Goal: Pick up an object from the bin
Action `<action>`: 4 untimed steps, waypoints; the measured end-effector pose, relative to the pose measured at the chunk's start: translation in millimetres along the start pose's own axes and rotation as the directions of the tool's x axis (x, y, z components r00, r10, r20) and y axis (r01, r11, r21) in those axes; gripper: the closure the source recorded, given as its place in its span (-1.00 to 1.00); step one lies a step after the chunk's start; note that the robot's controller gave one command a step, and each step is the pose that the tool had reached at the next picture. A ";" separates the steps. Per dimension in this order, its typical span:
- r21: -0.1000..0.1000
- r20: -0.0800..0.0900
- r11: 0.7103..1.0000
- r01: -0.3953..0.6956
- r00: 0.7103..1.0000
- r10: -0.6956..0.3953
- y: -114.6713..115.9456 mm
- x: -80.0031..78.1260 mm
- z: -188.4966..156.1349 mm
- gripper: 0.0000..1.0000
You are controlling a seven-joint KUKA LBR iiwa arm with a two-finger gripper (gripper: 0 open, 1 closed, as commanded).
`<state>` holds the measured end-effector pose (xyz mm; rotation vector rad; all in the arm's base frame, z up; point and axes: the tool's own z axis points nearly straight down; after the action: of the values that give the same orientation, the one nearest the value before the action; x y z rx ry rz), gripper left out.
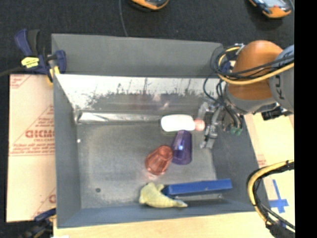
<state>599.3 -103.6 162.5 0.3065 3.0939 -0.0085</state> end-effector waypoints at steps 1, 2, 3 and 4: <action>0.000 -0.001 1.000 0.000 1.000 0.000 0.1 0.8 -0.1 -1.00; 0.001 -0.001 1.000 0.012 1.000 -0.012 20.3 41.4 -20.0 -1.00; -0.001 0.006 0.997 -0.075 0.997 0.075 31.4 8.9 -9.0 -1.00; 0.001 0.006 0.996 0.084 0.996 -0.084 32.7 55.9 51.6 -1.00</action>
Offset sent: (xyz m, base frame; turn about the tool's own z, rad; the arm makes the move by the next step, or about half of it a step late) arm -0.0479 0.0386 0.0258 -0.0152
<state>552.6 -61.0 109.1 0.1756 3.0985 -0.0130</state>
